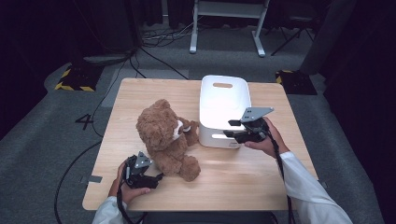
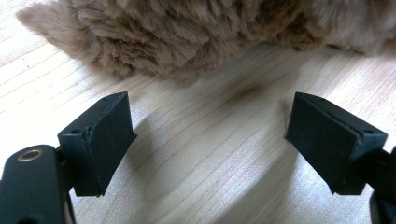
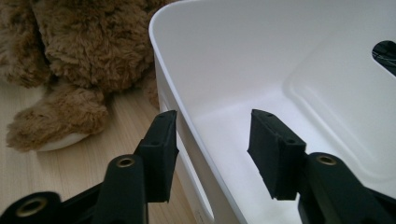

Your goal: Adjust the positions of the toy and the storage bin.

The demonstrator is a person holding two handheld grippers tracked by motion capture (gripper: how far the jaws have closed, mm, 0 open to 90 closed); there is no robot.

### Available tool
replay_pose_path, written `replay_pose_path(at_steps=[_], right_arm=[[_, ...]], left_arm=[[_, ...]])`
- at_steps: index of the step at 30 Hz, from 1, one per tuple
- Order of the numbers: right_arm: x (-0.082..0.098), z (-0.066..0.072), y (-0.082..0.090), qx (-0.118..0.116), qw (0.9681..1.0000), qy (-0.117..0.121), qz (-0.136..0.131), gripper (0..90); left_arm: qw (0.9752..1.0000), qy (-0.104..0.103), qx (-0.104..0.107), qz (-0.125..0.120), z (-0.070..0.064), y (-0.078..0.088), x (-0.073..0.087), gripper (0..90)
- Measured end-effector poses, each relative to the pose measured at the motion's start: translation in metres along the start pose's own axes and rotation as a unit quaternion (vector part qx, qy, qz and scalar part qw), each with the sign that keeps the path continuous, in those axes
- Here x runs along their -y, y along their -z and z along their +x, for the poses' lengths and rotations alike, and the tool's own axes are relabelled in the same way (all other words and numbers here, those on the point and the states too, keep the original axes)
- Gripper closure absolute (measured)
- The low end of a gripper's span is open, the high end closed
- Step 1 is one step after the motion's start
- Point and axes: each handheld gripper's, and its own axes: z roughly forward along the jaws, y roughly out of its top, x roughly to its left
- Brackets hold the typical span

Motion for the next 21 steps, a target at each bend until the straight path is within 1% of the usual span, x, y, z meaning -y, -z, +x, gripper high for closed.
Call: replay_pose_path(at_steps=[5, 7, 8, 9, 10, 12, 15, 17, 19, 21], right_arm=[[0.0, -0.002, -0.005, -0.019, 0.9997, 0.007, 0.009, 64.9], [0.001, -0.002, -0.007, -0.028, 0.9993, 0.014, 0.021, 70.4], [0.001, -0.002, -0.007, -0.028, 0.9993, 0.014, 0.021, 70.4], [0.002, -0.001, -0.008, -0.028, 0.9989, 0.025, 0.027, 72.1], [0.002, -0.001, -0.008, -0.028, 0.9989, 0.025, 0.027, 72.1], [0.004, 0.0, -0.004, -0.033, 0.9989, 0.028, 0.018, 75.3], [0.006, 0.001, -0.002, -0.037, 0.9986, 0.035, 0.016, 77.6], [0.007, 0.003, 0.001, -0.035, 0.9982, 0.044, 0.019, 78.3], [0.008, 0.003, 0.002, -0.036, 0.998, 0.047, 0.021, 78.5], [0.011, 0.004, 0.008, -0.038, 0.9975, 0.055, 0.023, 78.8]], left_arm=[[1.0, 0.0, 0.0, -0.001, 0.0, 0.0, 0.0, 14.6], [1.0, 0.0, 0.0, 0.0, 0.0, 0.0, 0.0, 14.6], [1.0, 0.0, 0.0, 0.0, 0.0, 0.0, 0.0, 14.7], [1.0, 0.0, 0.0, 0.0, 0.0, 0.0, 0.0, 14.6], [1.0, 0.0, 0.0, 0.0, 0.0, 0.0, 0.0, 14.6], [1.0, 0.0, 0.0, 0.0, 0.0, 0.0, 0.0, 14.6], [1.0, 0.0, 0.0, -0.001, 0.0, 0.0, 0.0, 14.7], [1.0, 0.0, 0.0, -0.001, 0.0, 0.0, 0.0, 14.6], [1.0, 0.0, 0.0, -0.001, 0.0, 0.0, 0.0, 14.6], [1.0, 0.0, 0.0, -0.001, 0.0, 0.0, 0.0, 14.6]])
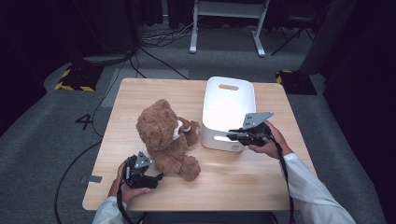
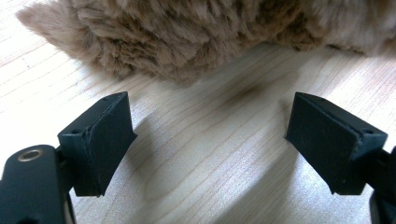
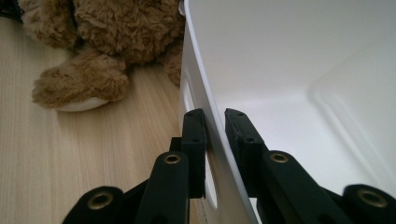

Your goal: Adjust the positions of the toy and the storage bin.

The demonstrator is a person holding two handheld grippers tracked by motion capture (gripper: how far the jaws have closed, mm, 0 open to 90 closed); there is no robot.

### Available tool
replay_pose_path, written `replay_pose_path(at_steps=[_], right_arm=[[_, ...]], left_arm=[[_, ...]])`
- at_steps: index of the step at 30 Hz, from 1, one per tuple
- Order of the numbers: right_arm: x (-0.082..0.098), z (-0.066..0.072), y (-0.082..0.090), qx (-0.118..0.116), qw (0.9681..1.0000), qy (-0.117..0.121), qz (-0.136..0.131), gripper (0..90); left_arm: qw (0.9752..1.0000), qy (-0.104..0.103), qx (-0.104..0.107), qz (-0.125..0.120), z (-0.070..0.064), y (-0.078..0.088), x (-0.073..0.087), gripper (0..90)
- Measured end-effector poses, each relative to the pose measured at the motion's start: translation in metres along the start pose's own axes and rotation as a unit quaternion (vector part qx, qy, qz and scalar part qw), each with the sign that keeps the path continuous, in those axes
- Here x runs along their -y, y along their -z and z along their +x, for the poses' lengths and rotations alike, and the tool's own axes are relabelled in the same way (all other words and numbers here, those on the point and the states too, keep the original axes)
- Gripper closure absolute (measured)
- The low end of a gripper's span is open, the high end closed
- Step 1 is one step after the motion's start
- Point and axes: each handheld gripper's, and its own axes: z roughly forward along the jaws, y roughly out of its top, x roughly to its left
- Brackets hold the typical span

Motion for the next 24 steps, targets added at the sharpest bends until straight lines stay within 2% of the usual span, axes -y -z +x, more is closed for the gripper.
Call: replay_pose_path(at_steps=[4, 12, 24], right_arm=[[0.004, 0.003, 0.006, -0.002, 1.0, 0.008, 0.002, 79.0], [0.02, 0.018, 0.026, -0.007, 0.9997, 0.023, -0.004, 78.9], [0.035, 0.032, 0.045, -0.008, 0.9995, 0.028, -0.011, 78.4]], left_arm=[[1.0, 0.0, 0.0, 0.0, 0.0, 0.0, 0.0, 14.6], [1.0, 0.001, -0.001, 0.001, 0.0, 0.0, 0.0, 14.7], [1.0, 0.004, -0.003, 0.0, -0.001, 0.0, 0.0, 14.7]])
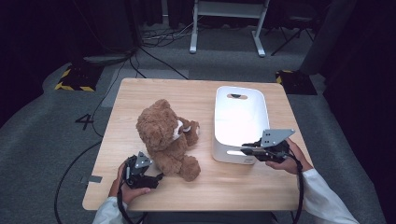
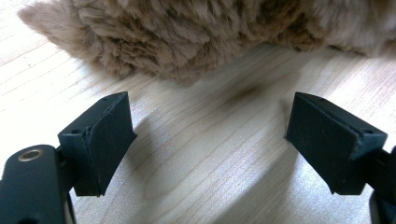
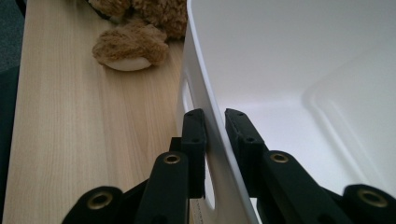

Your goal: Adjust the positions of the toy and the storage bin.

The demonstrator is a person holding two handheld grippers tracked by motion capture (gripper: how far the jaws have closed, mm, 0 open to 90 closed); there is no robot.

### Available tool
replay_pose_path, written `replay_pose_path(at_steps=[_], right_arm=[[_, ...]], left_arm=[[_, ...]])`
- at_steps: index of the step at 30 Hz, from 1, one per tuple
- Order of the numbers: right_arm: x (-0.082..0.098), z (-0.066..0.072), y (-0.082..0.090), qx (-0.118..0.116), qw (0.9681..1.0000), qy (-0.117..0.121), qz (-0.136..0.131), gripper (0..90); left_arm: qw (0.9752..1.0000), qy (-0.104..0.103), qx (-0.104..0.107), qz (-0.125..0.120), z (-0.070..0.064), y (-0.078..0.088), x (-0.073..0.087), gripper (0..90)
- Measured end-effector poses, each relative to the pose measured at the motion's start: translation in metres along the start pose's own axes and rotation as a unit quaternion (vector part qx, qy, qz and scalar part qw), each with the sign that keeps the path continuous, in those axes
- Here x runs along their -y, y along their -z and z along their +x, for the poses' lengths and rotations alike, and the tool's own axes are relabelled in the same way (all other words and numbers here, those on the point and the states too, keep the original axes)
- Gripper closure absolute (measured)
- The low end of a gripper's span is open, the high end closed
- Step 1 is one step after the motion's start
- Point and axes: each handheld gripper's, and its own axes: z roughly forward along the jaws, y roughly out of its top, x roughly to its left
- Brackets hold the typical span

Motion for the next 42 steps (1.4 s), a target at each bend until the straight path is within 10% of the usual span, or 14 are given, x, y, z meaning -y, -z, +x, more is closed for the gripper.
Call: replay_pose_path(at_steps=[10, 19, 31, 42], right_arm=[[0.01, 0.008, 0.011, 0.001, 0.9999, -0.004, -0.011, 76.3], [0.024, 0.009, 0.034, 0.061, 0.9969, -0.03, -0.041, 48.5], [0.05, 0.0, 0.067, 0.096, 0.9814, -0.106, -0.128, 28.4], [0.05, -0.031, 0.053, 0.158, 0.9653, -0.184, -0.097, 24.4]], left_arm=[[1.0, 0.001, 0.0, -0.001, 0.0, 0.0, 0.0, 14.7], [1.0, 0.001, 0.0, -0.001, 0.0, 0.0, 0.0, 14.7], [1.0, 0.001, -0.001, -0.001, 0.0, 0.0, 0.0, 14.7], [1.0, 0.005, -0.004, -0.001, -0.001, 0.0, 0.0, 14.9]])
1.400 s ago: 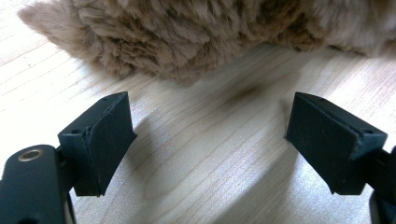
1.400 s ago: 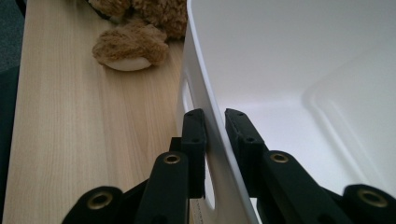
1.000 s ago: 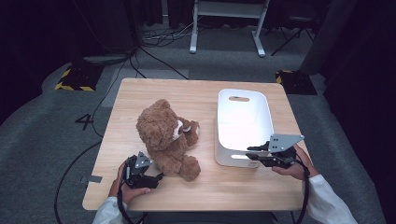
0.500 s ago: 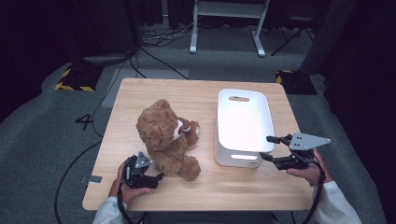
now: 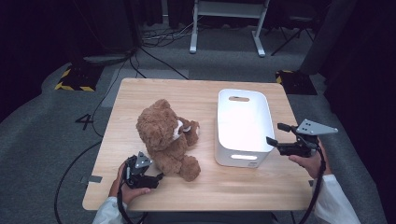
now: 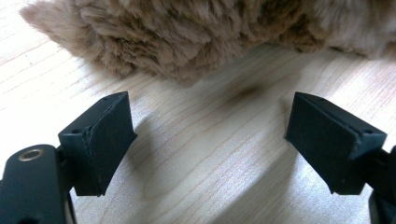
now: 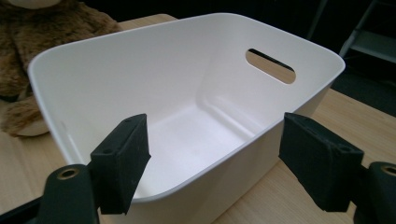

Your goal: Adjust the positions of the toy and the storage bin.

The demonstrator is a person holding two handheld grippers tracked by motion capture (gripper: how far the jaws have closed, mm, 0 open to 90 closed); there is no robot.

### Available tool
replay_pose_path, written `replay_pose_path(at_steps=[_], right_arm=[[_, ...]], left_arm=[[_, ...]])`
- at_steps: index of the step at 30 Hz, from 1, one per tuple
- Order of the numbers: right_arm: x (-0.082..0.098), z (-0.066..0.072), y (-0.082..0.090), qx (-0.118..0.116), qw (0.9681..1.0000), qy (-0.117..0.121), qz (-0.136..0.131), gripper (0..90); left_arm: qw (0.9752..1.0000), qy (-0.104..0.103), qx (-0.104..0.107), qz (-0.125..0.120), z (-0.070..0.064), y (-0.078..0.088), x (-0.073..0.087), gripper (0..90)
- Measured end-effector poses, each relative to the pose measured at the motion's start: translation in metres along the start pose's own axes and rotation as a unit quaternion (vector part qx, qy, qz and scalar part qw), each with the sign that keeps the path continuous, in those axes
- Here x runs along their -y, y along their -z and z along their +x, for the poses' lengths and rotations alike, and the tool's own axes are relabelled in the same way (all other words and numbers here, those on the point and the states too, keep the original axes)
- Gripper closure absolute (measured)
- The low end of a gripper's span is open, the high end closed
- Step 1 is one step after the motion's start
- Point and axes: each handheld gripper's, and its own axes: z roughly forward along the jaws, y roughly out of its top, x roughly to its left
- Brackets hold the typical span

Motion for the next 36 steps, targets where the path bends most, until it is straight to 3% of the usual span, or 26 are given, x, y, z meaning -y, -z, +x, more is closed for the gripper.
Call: replay_pose_path(at_steps=[3, 7, 14, 17, 21, 23, 25, 26, 28, 33, 36], right_arm=[[0.002, -0.005, -0.013, -0.003, 0.9997, -0.019, 0.015, 24.4], [0.004, -0.003, -0.029, 0.0, 0.9991, -0.024, 0.035, 19.6], [0.001, -0.001, -0.041, 0.008, 0.9985, -0.041, 0.036, 20.4], [0.0, 0.002, -0.042, 0.014, 0.9987, -0.031, 0.038, 20.0], [-0.001, 0.005, -0.031, 0.009, 0.9994, -0.025, 0.024, 20.3], [0.001, 0.003, -0.016, 0.007, 0.9997, -0.022, 0.007, 20.3], [0.004, -0.001, -0.005, 0.012, 0.9997, -0.019, 0.001, 19.6], [0.005, -0.003, 0.001, 0.012, 0.9996, -0.025, -0.006, 19.6], [0.009, -0.009, 0.012, 0.01, 0.9992, -0.032, -0.02, 19.5], [0.017, -0.017, 0.034, 0.02, 0.9985, -0.037, -0.035, 19.8], [0.027, -0.02, 0.034, 0.033, 0.9989, -0.031, -0.013, 19.8]], left_arm=[[1.0, 0.0, 0.0, 0.0, 0.0, 0.0, 0.0, 14.9], [1.0, 0.0, 0.0, 0.0, 0.0, 0.0, 0.0, 14.9], [1.0, 0.001, -0.001, 0.0, 0.0, 0.0, 0.0, 14.9], [0.9999, 0.013, -0.008, 0.001, 0.0, 0.001, 0.0, 15.6], [0.9993, 0.032, -0.018, 0.008, -0.001, 0.002, -0.001, 16.4], [0.9989, 0.038, -0.023, 0.014, 0.0, 0.004, -0.002, 17.1], [0.9987, 0.047, -0.018, 0.008, 0.001, 0.007, -0.002, 17.3], [0.9983, 0.056, -0.014, -0.01, 0.003, 0.011, -0.003, 17.2], [0.9977, 0.062, -0.018, -0.02, 0.003, 0.016, -0.004, 17.2], [0.9977, 0.054, -0.03, -0.028, 0.001, 0.024, -0.007, 16.5], [0.9971, 0.051, -0.036, -0.043, -0.002, 0.031, -0.012, 16.4]])
